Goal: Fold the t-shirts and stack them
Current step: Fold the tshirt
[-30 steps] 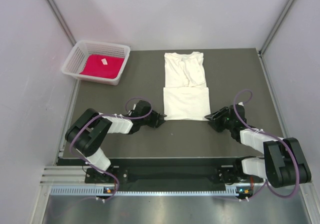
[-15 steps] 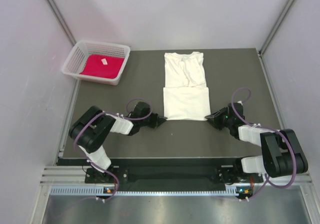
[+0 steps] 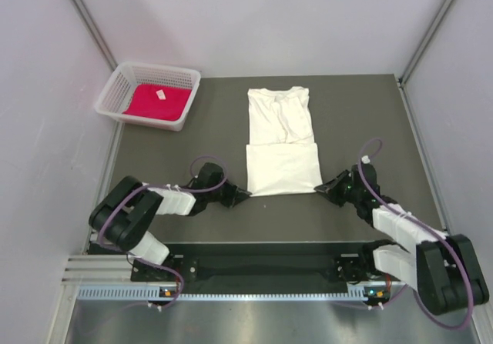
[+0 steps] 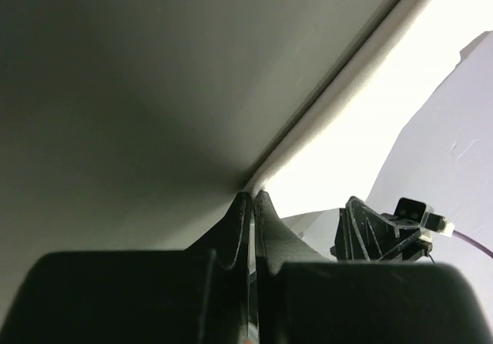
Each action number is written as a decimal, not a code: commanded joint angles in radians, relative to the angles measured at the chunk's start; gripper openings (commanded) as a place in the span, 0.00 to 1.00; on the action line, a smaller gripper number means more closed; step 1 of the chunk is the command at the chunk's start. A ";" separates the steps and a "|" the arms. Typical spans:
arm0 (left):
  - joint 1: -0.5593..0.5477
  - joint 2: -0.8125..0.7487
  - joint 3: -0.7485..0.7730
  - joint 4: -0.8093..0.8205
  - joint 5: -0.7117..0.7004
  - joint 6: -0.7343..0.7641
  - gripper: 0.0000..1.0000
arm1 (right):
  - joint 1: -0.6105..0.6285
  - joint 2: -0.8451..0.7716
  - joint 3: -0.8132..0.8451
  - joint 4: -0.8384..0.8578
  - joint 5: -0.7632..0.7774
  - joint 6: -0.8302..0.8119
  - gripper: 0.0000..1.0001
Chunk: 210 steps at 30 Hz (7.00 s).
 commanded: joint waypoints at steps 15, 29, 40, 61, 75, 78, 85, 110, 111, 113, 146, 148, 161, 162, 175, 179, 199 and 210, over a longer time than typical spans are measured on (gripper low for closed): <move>-0.237 -0.884 -0.193 -0.634 -0.116 -0.061 0.00 | 0.278 -0.835 -0.064 -0.811 0.106 0.171 0.00; -0.281 -0.929 -0.112 -0.638 -0.125 -0.029 0.00 | 0.287 -0.749 0.179 -0.842 0.086 0.069 0.00; 0.046 -0.472 0.391 -0.676 0.019 0.310 0.00 | 0.189 -0.098 0.605 -0.626 0.014 -0.155 0.00; 0.331 0.090 0.756 -0.484 0.169 0.321 0.00 | -0.026 0.624 1.191 -0.559 -0.289 -0.243 0.00; 0.378 0.260 0.873 -0.446 0.189 0.287 0.00 | -0.062 0.871 1.378 -0.553 -0.359 -0.231 0.00; 0.392 0.278 0.882 -0.444 0.186 0.280 0.00 | -0.068 0.924 1.421 -0.555 -0.378 -0.227 0.00; 0.412 0.352 0.934 -0.440 0.189 0.278 0.00 | -0.087 1.017 1.495 -0.541 -0.407 -0.211 0.01; 0.391 0.477 1.164 -0.590 0.077 0.502 0.23 | -0.180 1.375 1.923 -0.499 -0.484 -0.207 0.50; 0.380 0.460 1.149 -0.593 0.073 0.516 0.24 | -0.185 1.353 1.911 -0.507 -0.482 -0.221 0.52; 0.372 0.409 1.097 -0.586 0.064 0.530 0.24 | -0.193 1.298 1.861 -0.525 -0.484 -0.276 0.54; 0.064 0.140 1.028 -0.673 -0.012 0.941 0.14 | -0.044 1.528 1.636 0.217 -0.602 -0.040 0.18; 0.064 0.176 1.032 -0.647 0.007 0.947 0.14 | -0.062 1.557 1.698 0.208 -0.611 -0.031 0.18; 0.153 0.539 1.152 -0.405 0.031 0.881 0.12 | -0.121 1.214 1.457 0.013 -0.641 -0.146 0.21; 0.160 0.556 1.153 -0.397 0.028 0.878 0.11 | -0.116 1.186 1.412 0.033 -0.649 -0.140 0.21; 0.243 0.654 1.176 -0.467 -0.041 0.933 0.09 | -0.114 1.108 0.932 0.412 -0.740 -0.054 0.20; 0.231 0.605 1.207 -0.516 0.007 0.944 0.08 | -0.147 1.097 0.932 0.347 -0.744 -0.095 0.20; 0.045 0.337 0.715 -0.481 0.044 0.922 0.06 | -0.067 0.917 0.656 0.152 -0.680 -0.353 0.21; 0.050 0.041 0.586 -0.590 -0.007 0.967 0.07 | -0.156 0.570 0.539 -0.131 -0.586 -0.468 0.30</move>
